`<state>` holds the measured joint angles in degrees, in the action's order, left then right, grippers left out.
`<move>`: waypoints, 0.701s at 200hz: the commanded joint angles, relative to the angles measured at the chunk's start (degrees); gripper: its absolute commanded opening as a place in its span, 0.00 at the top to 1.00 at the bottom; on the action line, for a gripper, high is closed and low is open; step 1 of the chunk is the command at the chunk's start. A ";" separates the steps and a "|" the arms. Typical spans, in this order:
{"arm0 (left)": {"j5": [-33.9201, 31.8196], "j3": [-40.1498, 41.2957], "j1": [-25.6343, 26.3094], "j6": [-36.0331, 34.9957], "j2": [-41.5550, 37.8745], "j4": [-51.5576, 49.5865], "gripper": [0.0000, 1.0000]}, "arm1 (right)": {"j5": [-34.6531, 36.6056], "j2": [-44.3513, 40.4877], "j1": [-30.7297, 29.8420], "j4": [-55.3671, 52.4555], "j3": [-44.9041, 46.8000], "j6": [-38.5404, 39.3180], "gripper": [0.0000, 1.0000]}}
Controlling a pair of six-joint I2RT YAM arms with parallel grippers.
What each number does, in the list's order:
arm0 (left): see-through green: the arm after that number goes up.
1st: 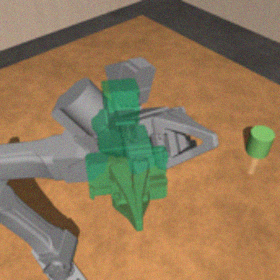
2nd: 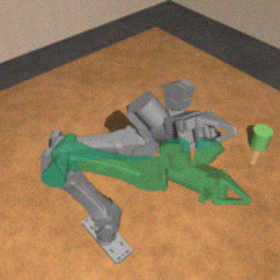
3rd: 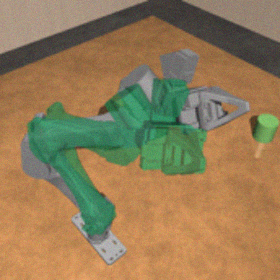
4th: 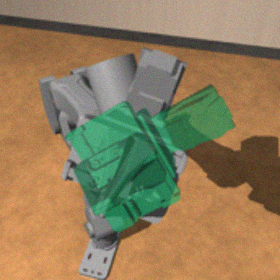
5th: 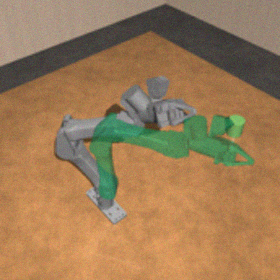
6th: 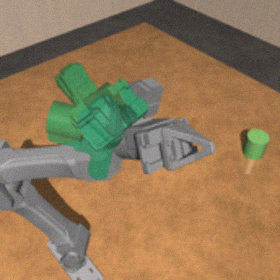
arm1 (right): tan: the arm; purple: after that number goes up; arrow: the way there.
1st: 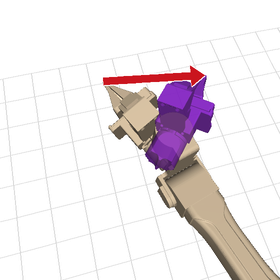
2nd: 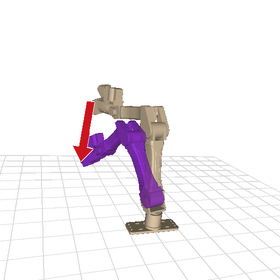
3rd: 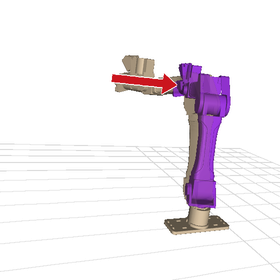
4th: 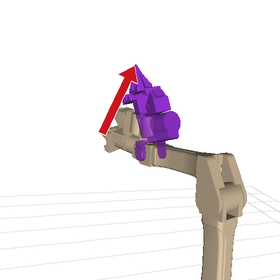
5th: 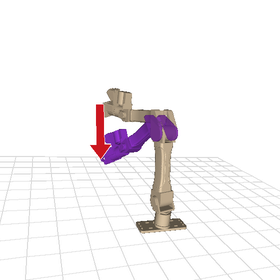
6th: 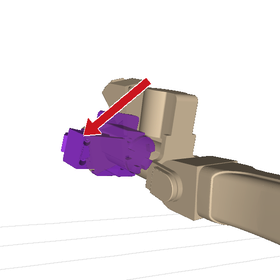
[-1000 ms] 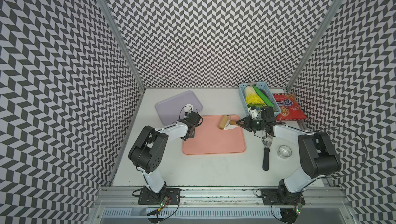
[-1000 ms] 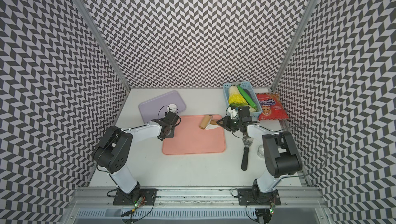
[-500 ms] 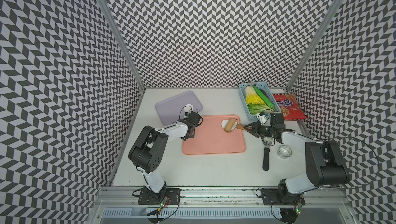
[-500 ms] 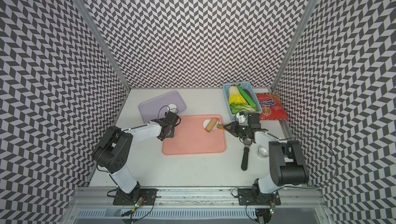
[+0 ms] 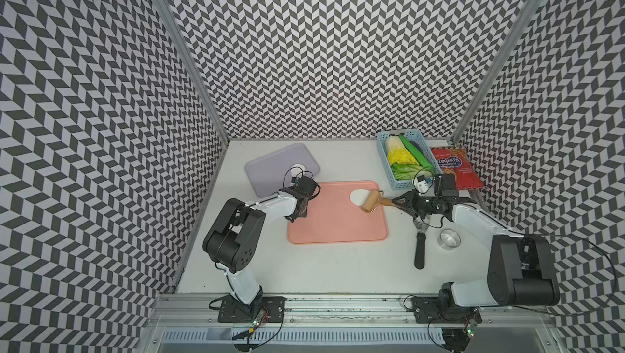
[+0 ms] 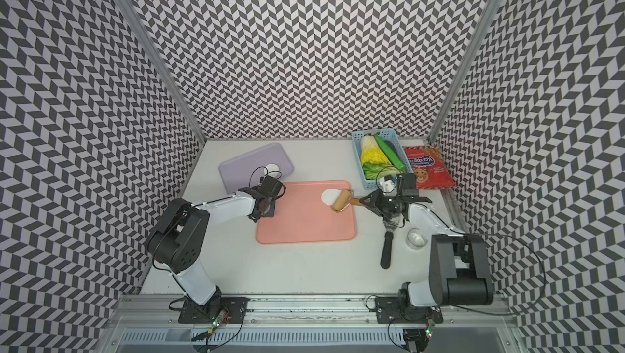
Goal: Roll out the dumpling wrappers from the dough
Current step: Flatten out the dough on the work surface.
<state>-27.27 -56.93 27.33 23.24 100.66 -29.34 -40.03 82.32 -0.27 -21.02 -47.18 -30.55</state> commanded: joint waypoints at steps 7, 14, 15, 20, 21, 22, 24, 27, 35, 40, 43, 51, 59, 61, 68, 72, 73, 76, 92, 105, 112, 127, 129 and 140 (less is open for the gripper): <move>-1.83 1.82 -1.78 0.40 3.71 -3.97 1.00 | 2.91 0.63 -1.07 -7.23 -7.59 0.92 1.00; -1.77 1.78 -1.79 0.40 3.75 -3.88 1.00 | 2.69 0.90 -1.05 -7.18 -9.02 1.00 1.00; -1.80 1.80 -1.77 0.40 3.75 -3.88 1.00 | 2.64 0.95 -1.05 -7.15 -9.18 1.01 1.00; -1.80 1.74 -1.76 0.40 3.75 -3.95 1.00 | 2.60 1.27 -1.04 -7.03 -9.89 0.97 1.00; -1.81 1.74 -1.76 0.40 3.75 -3.96 1.00 | 2.59 1.35 -1.04 -6.98 -9.96 0.95 1.00; -1.82 1.78 -1.76 0.40 3.80 -3.92 1.00 | 2.59 1.44 -1.04 -6.96 -10.09 0.94 1.00; -1.82 1.76 -1.76 0.40 3.76 -3.89 1.00 | 2.52 1.57 -1.04 -6.87 -10.29 0.88 1.00; -1.83 1.75 -1.80 0.40 3.75 -3.85 1.00 | 2.31 1.95 -1.02 -6.60 -10.50 0.89 1.00; -1.83 1.85 -1.81 0.40 3.77 -3.81 1.00 | 0.99 3.03 -1.04 -5.53 -10.65 0.67 1.00; -1.83 1.90 -1.83 0.40 3.82 -3.78 1.00 | 0.20 3.90 -1.12 -4.93 -10.65 0.46 1.00; -1.83 1.80 -1.78 0.40 3.88 -3.82 1.00 | -0.13 4.42 -1.13 -4.78 -10.79 0.27 1.00; -1.90 1.81 -1.79 0.40 3.92 -3.85 1.00 | -0.84 5.90 -1.23 -4.33 -10.70 0.31 1.00; -1.91 1.73 -1.80 0.40 3.93 -3.88 1.00 | -1.82 7.39 -1.34 -3.75 -10.36 0.30 1.00; -1.91 1.78 -1.83 0.40 3.93 -3.88 1.00 | -2.12 7.60 -1.38 -3.57 -10.27 0.31 1.00; -1.95 1.77 -1.79 0.40 3.93 -3.85 1.00 | -3.05 8.91 -1.40 -2.98 -9.85 0.13 1.00; -1.92 1.80 -1.77 0.40 3.89 -3.88 1.00 | -3.40 9.53 -1.46 -2.73 -9.58 0.12 1.00; -1.91 1.81 -1.72 0.40 3.87 -3.83 1.00 | -3.44 9.70 -1.47 -2.72 -9.54 0.13 1.00; -1.91 1.89 -1.70 0.40 3.90 -3.80 1.00 | -3.48 10.20 -1.60 -2.76 -9.52 0.22 1.00; -1.91 1.74 -1.72 0.40 3.98 -3.79 1.00 | -1.83 12.77 -2.00 -3.43 -9.47 1.80 1.00; -1.84 1.81 -1.61 0.40 4.02 -3.79 1.00 | -1.26 15.31 -1.92 -3.88 -8.83 2.48 1.00; -1.83 1.80 -1.55 0.40 4.02 -3.79 1.00 | -1.04 16.63 -1.86 -3.92 -8.20 2.56 1.00; -1.98 1.88 -1.41 0.40 4.02 -3.79 1.00 | 0.78 18.45 -2.14 -3.41 -6.44 2.50 1.00; -2.00 1.88 -1.41 0.40 4.02 -3.79 1.00 | 1.39 18.54 -2.18 -3.40 -6.31 2.48 1.00; -1.99 1.82 -1.40 0.40 4.02 -3.79 1.00 | 2.97 19.37 -2.53 -3.12 -5.37 2.67 1.00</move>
<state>-27.42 -57.06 27.33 23.22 100.86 -29.39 -46.81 97.17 -1.56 -19.27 -56.75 -28.91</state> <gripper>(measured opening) 0.065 0.293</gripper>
